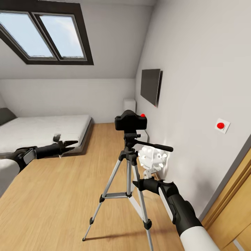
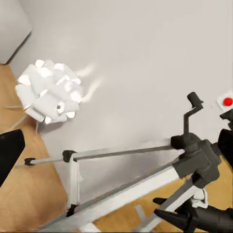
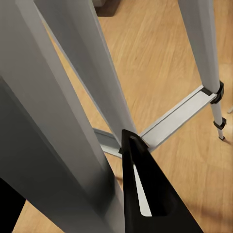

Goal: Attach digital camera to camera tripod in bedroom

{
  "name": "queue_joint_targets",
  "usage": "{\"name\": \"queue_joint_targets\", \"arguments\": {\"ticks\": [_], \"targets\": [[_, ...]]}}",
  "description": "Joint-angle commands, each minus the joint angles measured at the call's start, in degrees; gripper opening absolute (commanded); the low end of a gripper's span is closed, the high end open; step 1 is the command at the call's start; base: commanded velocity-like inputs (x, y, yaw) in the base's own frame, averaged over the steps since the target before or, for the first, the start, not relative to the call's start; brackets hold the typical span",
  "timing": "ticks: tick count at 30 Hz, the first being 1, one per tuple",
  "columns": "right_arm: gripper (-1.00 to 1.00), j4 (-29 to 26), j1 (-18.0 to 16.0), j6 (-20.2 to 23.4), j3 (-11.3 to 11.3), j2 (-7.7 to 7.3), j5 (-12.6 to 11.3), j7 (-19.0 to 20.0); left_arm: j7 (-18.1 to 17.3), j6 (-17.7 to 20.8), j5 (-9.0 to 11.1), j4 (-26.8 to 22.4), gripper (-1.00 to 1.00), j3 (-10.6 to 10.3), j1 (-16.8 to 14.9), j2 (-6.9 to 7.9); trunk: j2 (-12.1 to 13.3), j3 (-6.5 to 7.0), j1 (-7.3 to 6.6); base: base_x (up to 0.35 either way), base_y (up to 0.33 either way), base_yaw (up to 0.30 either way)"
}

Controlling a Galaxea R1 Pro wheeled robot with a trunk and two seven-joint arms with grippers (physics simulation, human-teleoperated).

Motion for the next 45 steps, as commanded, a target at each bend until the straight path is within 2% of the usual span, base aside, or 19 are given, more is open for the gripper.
{"name": "queue_joint_targets", "arguments": {"ticks": [1,2,5,6,7,9,10,12,15,20,22,25,26,31,32,35,39,41,45], "targets": [[-1.00,0.8,0.0,0.1,-0.1,0.05,0.2,0.4,-0.2,0.5,0.8,0.1,1.00,0.3,1.8,0.07,-0.1,-0.12,0.06,0.077,0.063,0.000],[-1.00,0.8,0.0,0.1,-0.1,0.05,0.2,0.4,-0.2,0.3,1.2,0.1,1.00,0.3,3.7,0.10,-0.1,-0.12,0.06,0.050,0.040,0.000],[-1.00,0.8,0.0,0.1,-0.1,0.05,0.2,0.4,-0.3,-0.2,2.5,0.2,1.00,0.3,13.1,0.05,-0.1,-0.12,0.06,0.031,0.025,0.000],[-1.00,0.8,0.0,0.1,-0.1,0.05,0.2,0.4,-0.3,-0.3,2.6,0.2,1.00,0.3,15.0,-0.02,-0.1,-0.12,0.06,0.016,0.013,0.000],[-1.00,0.8,0.0,0.2,-0.1,0.05,0.1,0.5,-0.3,-0.5,2.8,0.2,1.00,0.3,18.6,-0.30,-0.1,-0.12,0.06,0.010,0.008,0.000],[-1.00,0.8,0.0,0.2,-0.1,0.05,0.1,0.5,-0.3,-1.0,2.8,0.2,1.00,0.3,21.9,-0.93,-0.1,-0.12,0.06,0.007,0.006,0.000],[-1.00,0.8,0.0,0.2,-0.1,0.05,0.1,0.5,0.0,-3.2,2.8,0.2,1.00,0.3,26.2,-2.43,-0.1,-0.12,0.06,0.003,0.003,0.000],[-1.00,0.8,0.0,0.2,-0.1,0.05,0.1,0.5,0.2,-5.6,2.9,0.2,1.00,0.3,28.8,-3.59,-0.1,-0.12,0.06,0.002,0.002,0.000],[-1.00,0.8,0.0,0.3,-0.2,0.05,0.1,0.5,0.6,-13.7,3.0,0.2,1.00,0.3,34.9,-5.87,-0.1,-0.12,0.06,0.001,0.001,0.000],[-1.00,0.8,0.0,0.3,-0.2,0.05,0.0,0.5,2.1,-20.7,3.7,0.2,1.00,0.3,39.9,-7.00,-0.1,-0.12,0.06,0.000,0.000,0.000],[-1.00,0.8,0.0,0.3,-0.1,0.05,0.0,0.5,5.6,-22.9,4.4,0.2,1.00,0.3,42.2,-7.66,-0.1,-0.12,0.06,0.000,0.000,0.000],[-1.00,0.8,0.0,0.3,-0.1,0.01,0.0,0.5,12.9,-23.9,5.1,0.3,1.00,0.3,43.8,-8.35,-0.1,-0.12,0.06,0.000,0.000,0.000],[-1.00,0.8,0.0,0.2,-0.1,-0.01,0.0,0.5,19.9,-24.3,5.5,0.3,1.00,0.3,44.4,-8.97,-0.1,-0.12,0.06,0.000,0.000,0.000],[-1.00,0.8,0.0,0.2,-0.1,-0.03,0.0,0.5,41.7,-24.5,6.0,0.3,1.00,0.3,45.5,-11.26,-0.1,-0.12,0.06,0.000,0.000,0.000],[-1.00,0.8,0.0,0.2,-0.1,-0.03,0.0,0.5,50.6,-24.5,6.2,0.3,1.00,0.3,45.9,-12.49,-0.1,-0.12,0.06,0.000,0.000,0.000],[-1.00,0.9,0.0,0.2,-0.1,-0.03,0.0,0.5,62.4,-24.9,6.4,0.3,1.00,0.3,46.5,-14.34,-0.1,-0.12,0.06,0.000,0.000,0.000],[-1.00,1.0,0.0,0.2,-0.1,-0.03,0.0,0.5,74.2,-25.3,6.4,0.3,1.00,0.3,47.4,-16.96,-0.1,-0.12,0.06,0.000,0.000,0.000],[-1.00,1.2,0.0,0.2,-0.1,-0.03,0.0,0.5,77.5,-25.4,6.5,0.3,1.00,0.3,47.8,-17.71,-0.1,-0.12,0.06,0.000,0.000,0.000],[-1.00,1.4,0.0,0.2,-0.1,-0.03,0.0,0.5,80.1,-25.2,6.5,0.3,1.00,0.3,49.2,-18.35,-0.1,-0.12,0.06,0.000,0.000,0.000]]}}
